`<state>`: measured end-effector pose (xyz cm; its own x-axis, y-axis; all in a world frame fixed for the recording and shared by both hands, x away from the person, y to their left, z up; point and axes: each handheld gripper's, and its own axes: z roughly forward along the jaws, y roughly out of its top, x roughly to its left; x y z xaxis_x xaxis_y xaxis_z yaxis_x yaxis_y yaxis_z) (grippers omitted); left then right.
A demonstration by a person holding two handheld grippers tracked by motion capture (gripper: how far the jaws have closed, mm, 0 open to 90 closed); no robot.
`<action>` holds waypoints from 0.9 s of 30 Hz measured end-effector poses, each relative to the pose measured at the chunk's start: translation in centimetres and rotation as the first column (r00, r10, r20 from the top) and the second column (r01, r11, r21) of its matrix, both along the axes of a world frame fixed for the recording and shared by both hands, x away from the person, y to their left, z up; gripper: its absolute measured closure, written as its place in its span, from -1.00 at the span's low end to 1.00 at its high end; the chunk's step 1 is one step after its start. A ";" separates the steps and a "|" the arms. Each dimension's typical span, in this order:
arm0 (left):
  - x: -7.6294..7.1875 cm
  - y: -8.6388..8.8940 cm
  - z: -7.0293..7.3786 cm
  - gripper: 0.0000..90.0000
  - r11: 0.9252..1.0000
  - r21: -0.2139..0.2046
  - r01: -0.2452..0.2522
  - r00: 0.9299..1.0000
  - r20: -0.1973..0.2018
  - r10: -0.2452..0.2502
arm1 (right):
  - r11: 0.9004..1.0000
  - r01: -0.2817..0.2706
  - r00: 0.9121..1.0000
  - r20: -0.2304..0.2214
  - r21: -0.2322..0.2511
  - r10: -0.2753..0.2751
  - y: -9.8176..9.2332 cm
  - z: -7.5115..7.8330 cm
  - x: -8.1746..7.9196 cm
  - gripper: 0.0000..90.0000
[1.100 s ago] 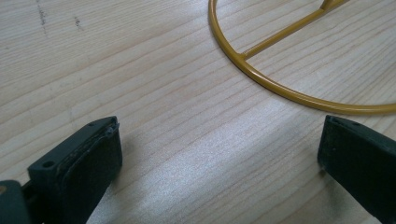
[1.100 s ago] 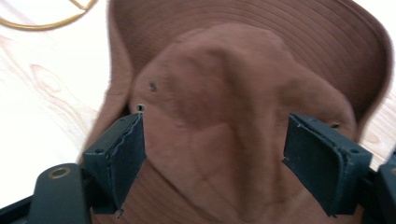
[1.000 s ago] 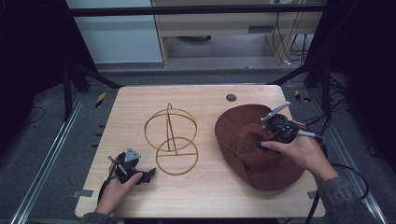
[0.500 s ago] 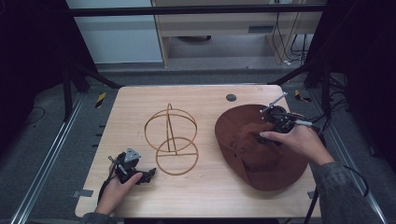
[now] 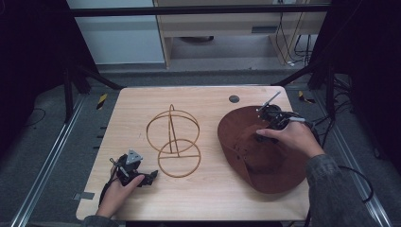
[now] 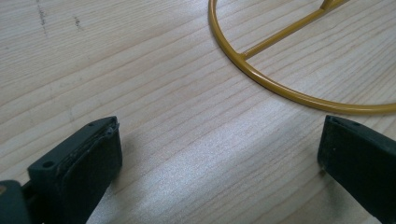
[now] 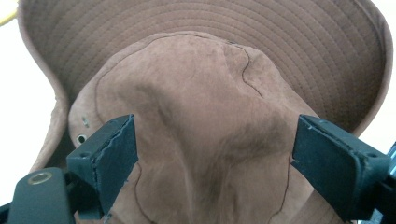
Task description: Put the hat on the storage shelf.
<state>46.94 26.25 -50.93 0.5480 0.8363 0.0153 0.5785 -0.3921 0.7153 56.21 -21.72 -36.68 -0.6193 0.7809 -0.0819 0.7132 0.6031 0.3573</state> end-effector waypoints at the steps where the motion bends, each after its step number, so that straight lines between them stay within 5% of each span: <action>1: 0.0 0.0 0.0 -1.00 1.000 0.000 0.000 1.000 0.000 0.000 | 1.000 0.001 1.000 -0.005 0.000 -0.001 0.0 -0.3 0.2 -0.68; 27: 0.0 0.1 0.0 -1.00 1.000 0.008 0.006 1.000 -0.002 -0.006 | 1.000 -0.012 0.999 -0.043 -0.009 0.012 0.0 -2.6 0.5 -0.60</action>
